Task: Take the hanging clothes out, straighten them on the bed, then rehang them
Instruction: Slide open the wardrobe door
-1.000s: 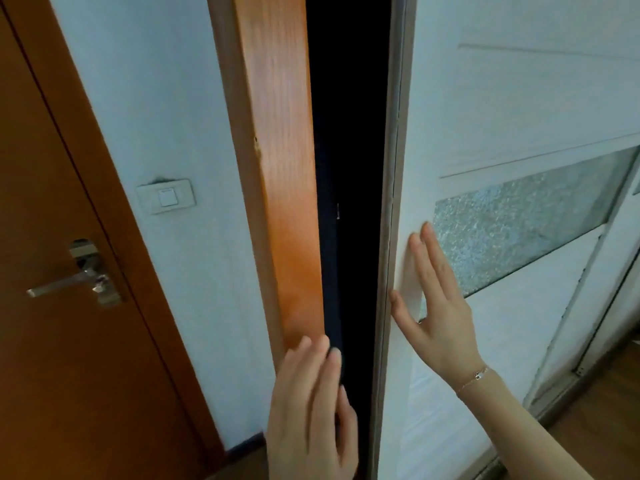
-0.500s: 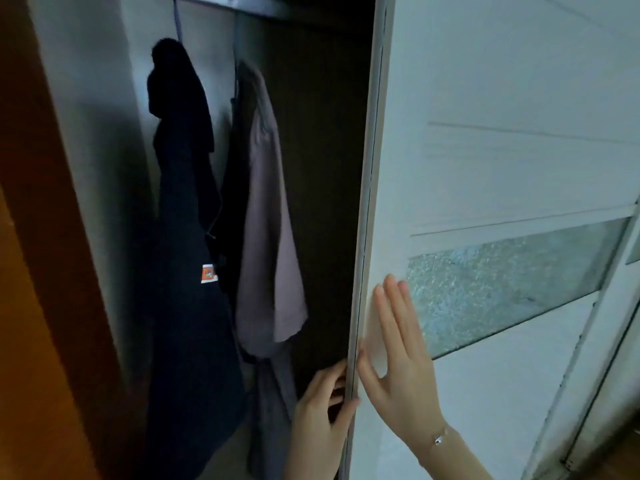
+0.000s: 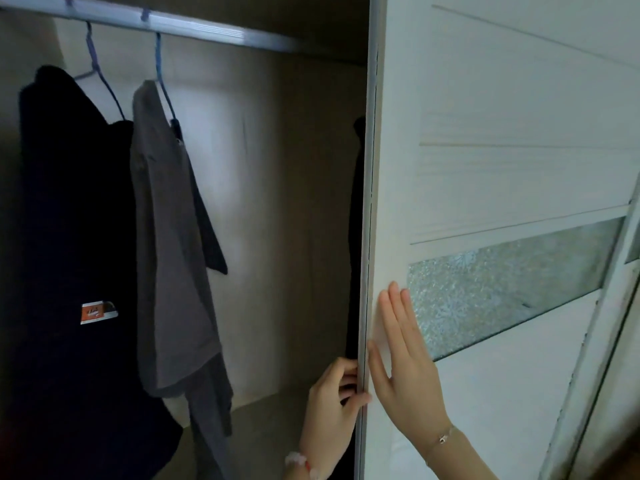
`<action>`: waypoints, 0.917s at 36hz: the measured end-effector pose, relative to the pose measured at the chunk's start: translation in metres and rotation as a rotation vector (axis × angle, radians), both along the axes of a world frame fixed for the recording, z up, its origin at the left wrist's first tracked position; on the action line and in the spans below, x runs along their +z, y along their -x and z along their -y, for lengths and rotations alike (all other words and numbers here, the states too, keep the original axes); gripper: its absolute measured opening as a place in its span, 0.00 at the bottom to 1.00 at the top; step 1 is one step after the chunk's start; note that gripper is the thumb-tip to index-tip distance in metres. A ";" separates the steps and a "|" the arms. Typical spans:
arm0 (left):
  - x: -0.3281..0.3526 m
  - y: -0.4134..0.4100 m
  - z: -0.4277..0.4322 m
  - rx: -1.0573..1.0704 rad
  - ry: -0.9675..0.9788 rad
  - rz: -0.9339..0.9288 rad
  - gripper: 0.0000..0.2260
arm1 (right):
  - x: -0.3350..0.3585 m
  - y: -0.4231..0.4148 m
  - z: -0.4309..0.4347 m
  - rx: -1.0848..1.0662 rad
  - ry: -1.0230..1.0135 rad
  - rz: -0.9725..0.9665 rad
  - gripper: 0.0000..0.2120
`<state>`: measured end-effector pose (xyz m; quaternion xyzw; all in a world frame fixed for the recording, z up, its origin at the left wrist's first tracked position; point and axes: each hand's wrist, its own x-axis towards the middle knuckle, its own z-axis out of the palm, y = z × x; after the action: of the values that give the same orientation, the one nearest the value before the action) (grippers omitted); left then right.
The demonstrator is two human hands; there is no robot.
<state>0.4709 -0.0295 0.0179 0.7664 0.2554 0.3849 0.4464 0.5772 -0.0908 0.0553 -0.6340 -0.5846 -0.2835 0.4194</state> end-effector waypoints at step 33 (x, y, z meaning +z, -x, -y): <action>-0.010 -0.252 -0.004 -0.338 -0.037 -0.030 0.12 | 0.007 -0.191 0.029 -0.293 -0.014 -0.360 0.34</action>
<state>0.7226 -0.0250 0.0084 0.8123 0.1222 0.2975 0.4866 0.7680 -0.1195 0.0627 -0.7497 -0.4000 -0.2279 0.4754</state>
